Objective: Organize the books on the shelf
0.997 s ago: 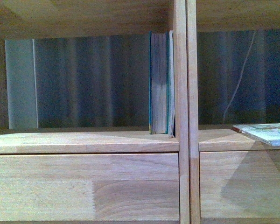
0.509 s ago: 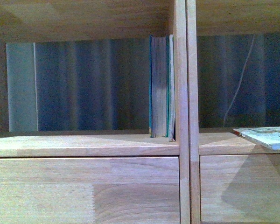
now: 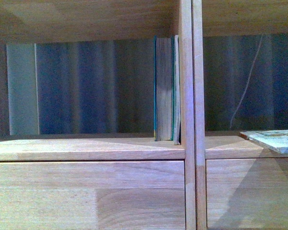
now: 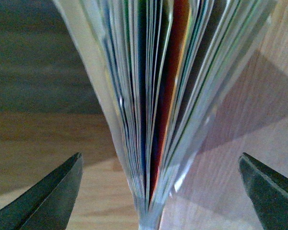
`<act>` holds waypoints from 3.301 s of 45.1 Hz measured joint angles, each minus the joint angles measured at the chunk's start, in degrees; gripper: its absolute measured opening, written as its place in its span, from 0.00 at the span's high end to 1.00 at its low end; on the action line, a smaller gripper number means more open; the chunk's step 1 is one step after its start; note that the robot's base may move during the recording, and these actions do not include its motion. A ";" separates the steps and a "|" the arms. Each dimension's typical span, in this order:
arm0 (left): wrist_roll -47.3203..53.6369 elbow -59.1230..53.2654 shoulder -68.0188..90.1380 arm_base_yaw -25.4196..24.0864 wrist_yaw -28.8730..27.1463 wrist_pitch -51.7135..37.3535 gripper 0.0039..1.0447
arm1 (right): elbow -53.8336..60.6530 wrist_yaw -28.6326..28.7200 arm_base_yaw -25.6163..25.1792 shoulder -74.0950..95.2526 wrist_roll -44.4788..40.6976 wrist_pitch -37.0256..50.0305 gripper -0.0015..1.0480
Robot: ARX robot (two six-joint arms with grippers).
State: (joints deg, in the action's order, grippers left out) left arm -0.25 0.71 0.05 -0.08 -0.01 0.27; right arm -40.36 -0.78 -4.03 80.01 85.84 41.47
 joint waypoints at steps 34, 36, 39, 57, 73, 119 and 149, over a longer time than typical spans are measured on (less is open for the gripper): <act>0.02 0.00 0.00 0.00 0.00 0.00 0.07 | -5.79 -0.92 -0.79 6.49 7.19 3.65 0.73; 0.02 0.00 0.00 0.00 0.00 0.00 0.07 | -5.79 -0.85 -0.55 6.56 7.15 3.98 0.78; 0.02 0.00 0.00 0.00 0.00 0.00 0.07 | -5.73 -0.44 -0.24 6.56 7.10 4.44 0.86; 0.00 0.00 0.00 0.00 0.00 0.00 0.07 | 2.03 7.39 -2.32 -0.90 4.37 9.73 0.93; -8.00 0.04 16.48 -17.18 43.50 -24.24 0.07 | 8.04 13.46 -9.09 -14.99 5.75 12.90 0.93; -52.39 59.52 86.01 9.16 34.36 -39.98 0.07 | -0.70 15.10 20.17 -11.04 -28.44 18.10 0.93; -55.65 59.71 86.16 15.74 31.71 -45.38 0.25 | -1.81 11.89 34.12 -4.37 -27.61 20.72 0.93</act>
State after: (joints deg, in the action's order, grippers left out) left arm -55.90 60.42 86.21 15.66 31.70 -45.10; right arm -42.17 11.11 30.09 75.64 58.24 62.19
